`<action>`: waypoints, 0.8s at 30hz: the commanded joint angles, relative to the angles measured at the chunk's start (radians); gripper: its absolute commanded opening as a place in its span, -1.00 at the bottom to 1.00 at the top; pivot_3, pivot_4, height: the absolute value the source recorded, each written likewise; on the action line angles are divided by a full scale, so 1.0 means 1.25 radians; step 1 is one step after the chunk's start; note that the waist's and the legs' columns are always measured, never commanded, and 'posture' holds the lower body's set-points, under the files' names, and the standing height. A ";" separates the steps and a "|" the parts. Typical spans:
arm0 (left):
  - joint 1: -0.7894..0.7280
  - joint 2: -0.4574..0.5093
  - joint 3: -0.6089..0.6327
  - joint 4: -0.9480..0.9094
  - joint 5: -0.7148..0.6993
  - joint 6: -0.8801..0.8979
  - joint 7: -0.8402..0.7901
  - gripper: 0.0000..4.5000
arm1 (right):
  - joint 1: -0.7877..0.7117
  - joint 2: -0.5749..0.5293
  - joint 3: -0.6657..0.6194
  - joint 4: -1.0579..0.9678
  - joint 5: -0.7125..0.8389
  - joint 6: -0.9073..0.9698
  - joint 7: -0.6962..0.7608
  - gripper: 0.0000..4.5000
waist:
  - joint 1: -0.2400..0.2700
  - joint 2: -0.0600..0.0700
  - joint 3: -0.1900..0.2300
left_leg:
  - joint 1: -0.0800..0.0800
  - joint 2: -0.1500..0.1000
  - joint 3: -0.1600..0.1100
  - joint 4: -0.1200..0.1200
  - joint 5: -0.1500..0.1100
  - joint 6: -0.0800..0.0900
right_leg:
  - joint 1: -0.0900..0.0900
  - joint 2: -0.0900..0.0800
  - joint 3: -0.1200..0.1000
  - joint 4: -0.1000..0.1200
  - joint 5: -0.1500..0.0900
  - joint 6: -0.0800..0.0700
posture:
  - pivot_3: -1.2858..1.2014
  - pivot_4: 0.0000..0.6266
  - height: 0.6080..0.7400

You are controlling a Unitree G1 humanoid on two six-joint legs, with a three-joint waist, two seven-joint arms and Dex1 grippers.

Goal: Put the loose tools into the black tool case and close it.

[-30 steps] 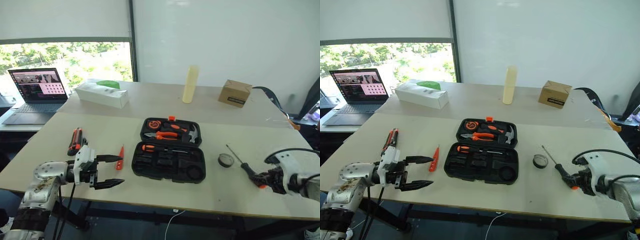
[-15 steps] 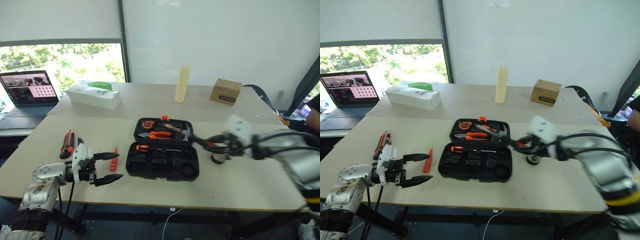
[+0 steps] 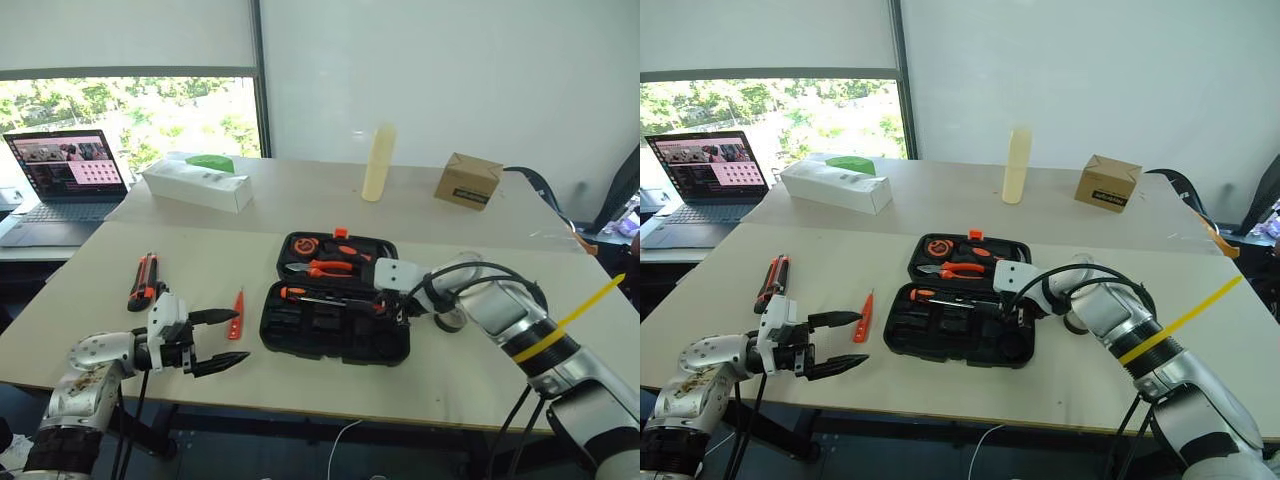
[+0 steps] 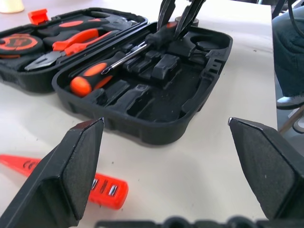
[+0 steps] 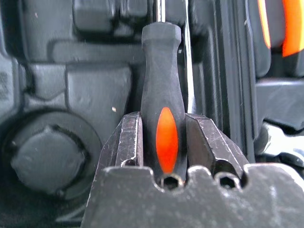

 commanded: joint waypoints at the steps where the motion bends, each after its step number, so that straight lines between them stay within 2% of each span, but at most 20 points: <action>1: 0.005 0.004 0.015 -0.026 -0.008 0.000 0.010 1.00 | 0.002 -0.002 0.002 0.008 -0.030 -0.033 0.034 -0.56 | 0.000 0.000 0.000 | 0.001 0.000 0.000 0.000 0.000 0.000 | 0.001 0.000 0.000 0.000 0.000 0.000 | 0.03 -0.52 1.00; 9: 0.016 0.010 0.018 -0.041 -0.010 0.002 0.020 1.00 | 0.003 0.046 -0.030 0.067 -0.064 -0.045 0.005 -0.56 | -0.006 0.000 0.000 | 0.003 0.000 0.000 0.000 0.000 -0.001 | 0.002 0.000 0.000 0.001 0.000 -0.001 | 0.03 -0.52 1.00; 11: 0.017 0.011 0.019 -0.043 -0.010 0.003 0.022 1.00 | 0.001 0.035 -0.044 0.054 -0.043 -0.052 0.047 -0.11 | -0.008 0.000 0.000 | 0.003 0.001 0.000 0.000 0.001 -0.001 | 0.002 0.001 0.000 0.001 0.000 -0.001 | 0.03 -0.52 1.00; 15: 0.017 0.015 0.018 -0.040 -0.008 0.004 0.023 1.00 | -0.039 0.021 -0.116 0.045 0.024 -0.092 0.119 0.43 | -0.007 0.000 0.000 | 0.003 0.001 -0.001 0.000 0.001 -0.001 | 0.002 0.001 0.000 0.001 0.000 -0.001 | 0.03 -0.52 1.00; 19: 0.008 0.019 0.015 -0.029 -0.001 0.003 0.024 1.00 | -0.060 0.004 -0.148 0.010 0.080 -0.051 0.205 0.43 | -0.008 0.000 0.000 | 0.002 0.001 -0.001 0.000 0.000 -0.001 | 0.001 0.001 0.000 0.001 0.000 -0.001 | 0.03 -0.52 1.00; 21: 0.002 0.019 0.014 -0.023 0.002 0.002 0.025 1.00 | -0.064 0.025 -0.158 0.015 0.089 -0.040 0.191 0.43 | -0.008 0.000 0.000 | 0.002 0.002 -0.001 0.000 0.000 -0.001 | 0.001 0.001 0.000 0.001 0.000 -0.001 | 0.03 -0.52 1.00; 24: -0.003 0.016 0.011 -0.018 0.003 0.000 0.028 1.00 | -0.053 0.074 -0.145 0.051 0.058 -0.072 0.134 0.12 | -0.011 0.000 0.000 | 0.003 0.002 -0.001 0.000 0.000 -0.001 | 0.001 0.001 0.000 0.001 0.000 -0.001 | 0.03 -0.52 1.00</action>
